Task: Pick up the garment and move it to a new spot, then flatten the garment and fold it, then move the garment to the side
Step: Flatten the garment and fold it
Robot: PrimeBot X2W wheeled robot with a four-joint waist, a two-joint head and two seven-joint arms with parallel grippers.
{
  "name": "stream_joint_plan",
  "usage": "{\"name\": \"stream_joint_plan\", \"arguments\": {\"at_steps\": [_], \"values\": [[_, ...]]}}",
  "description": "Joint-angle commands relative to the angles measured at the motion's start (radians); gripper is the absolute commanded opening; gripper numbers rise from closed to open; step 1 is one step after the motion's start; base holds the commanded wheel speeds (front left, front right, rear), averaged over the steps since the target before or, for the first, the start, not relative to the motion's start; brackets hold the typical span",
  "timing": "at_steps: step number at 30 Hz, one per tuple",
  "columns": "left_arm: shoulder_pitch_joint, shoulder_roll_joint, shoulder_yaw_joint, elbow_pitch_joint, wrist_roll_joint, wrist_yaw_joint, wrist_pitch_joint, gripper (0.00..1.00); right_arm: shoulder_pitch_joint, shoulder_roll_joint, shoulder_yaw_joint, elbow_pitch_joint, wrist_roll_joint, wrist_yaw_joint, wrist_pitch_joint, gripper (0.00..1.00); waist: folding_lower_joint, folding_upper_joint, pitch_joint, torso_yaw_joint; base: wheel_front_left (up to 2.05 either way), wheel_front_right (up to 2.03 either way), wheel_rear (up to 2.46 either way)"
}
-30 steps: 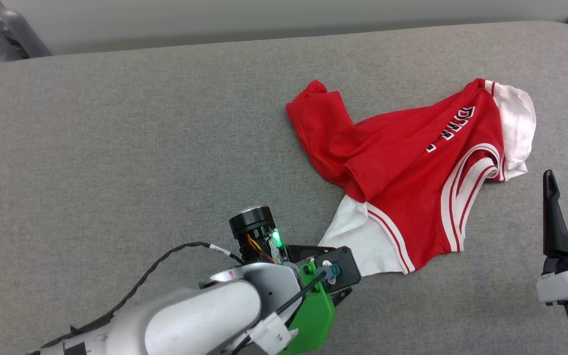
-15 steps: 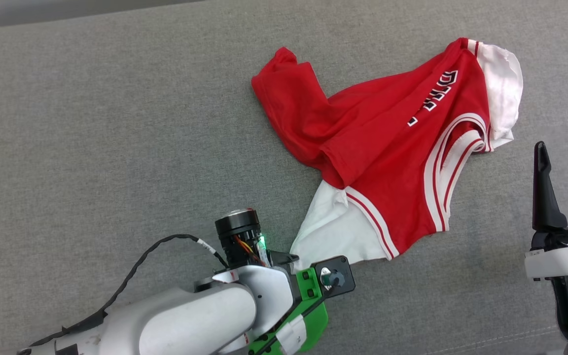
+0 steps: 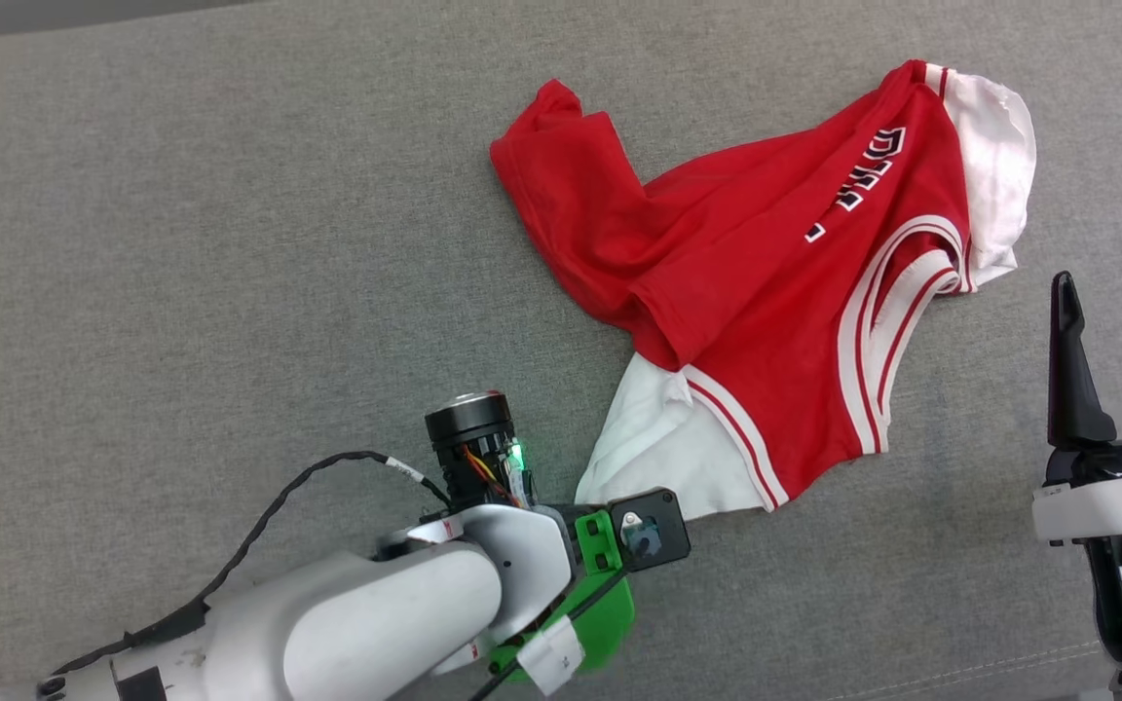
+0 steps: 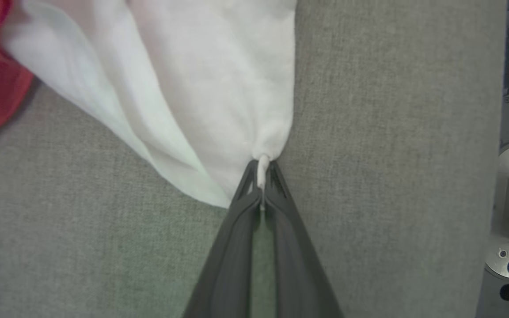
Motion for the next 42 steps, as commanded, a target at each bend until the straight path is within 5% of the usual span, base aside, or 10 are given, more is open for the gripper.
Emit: {"name": "stream_joint_plan", "arguments": {"at_steps": [1,6,7,20,29,35,36,37,42], "values": [[-0.015,0.022,-0.005,0.053,-0.007,0.002,-0.033,0.0,-0.001,0.006,-0.005,0.002,-0.005,-0.001,-0.003,1.0,0.0,0.0,-0.022,0.019,0.0,0.0,0.0],[-0.065,0.058,0.021,0.138,-0.042,0.004,-0.187,0.0,0.028,0.007,-0.022,-0.003,-0.008,-0.001,0.008,1.0,0.0,0.0,-0.063,0.052,0.0,0.0,0.0],[-0.049,0.101,0.055,0.157,-0.061,0.031,-0.236,0.0,0.042,0.005,-0.03,-0.005,-0.007,-0.001,0.015,1.0,0.0,0.0,-0.081,0.065,0.0,0.0,0.0],[0.098,0.315,0.191,0.235,-0.22,0.145,-0.345,0.0,0.075,-0.017,-0.044,0.001,0.009,-0.001,0.043,1.0,0.0,0.0,-0.115,0.095,0.0,0.0,0.0],[0.136,0.38,0.242,0.36,-0.294,0.166,-0.375,0.0,0.083,-0.032,-0.054,0.005,0.01,-0.001,0.063,1.0,0.0,0.0,-0.112,0.091,0.0,0.0,0.0],[0.17,0.356,0.254,0.425,-0.336,0.167,-0.403,0.0,0.091,-0.034,-0.056,0.014,0.01,-0.001,0.072,1.0,0.0,0.0,-0.122,0.092,0.0,0.0,0.0],[0.174,0.347,0.257,0.433,-0.342,0.17,-0.413,0.43,0.093,-0.034,-0.056,0.015,0.01,-0.001,0.073,1.0,0.0,0.0,-0.125,0.093,0.0,0.0,0.0],[0.177,0.337,0.258,0.442,-0.345,0.172,-0.427,0.97,0.094,-0.033,-0.056,0.016,0.01,-0.001,0.074,1.0,0.0,0.0,-0.128,0.095,0.0,0.0,0.0],[0.189,0.308,0.28,0.463,-0.363,0.182,-0.498,1.0,0.107,-0.029,-0.06,0.018,0.01,-0.001,0.081,1.0,0.0,0.0,-0.155,0.11,0.0,0.0,0.0]]}}
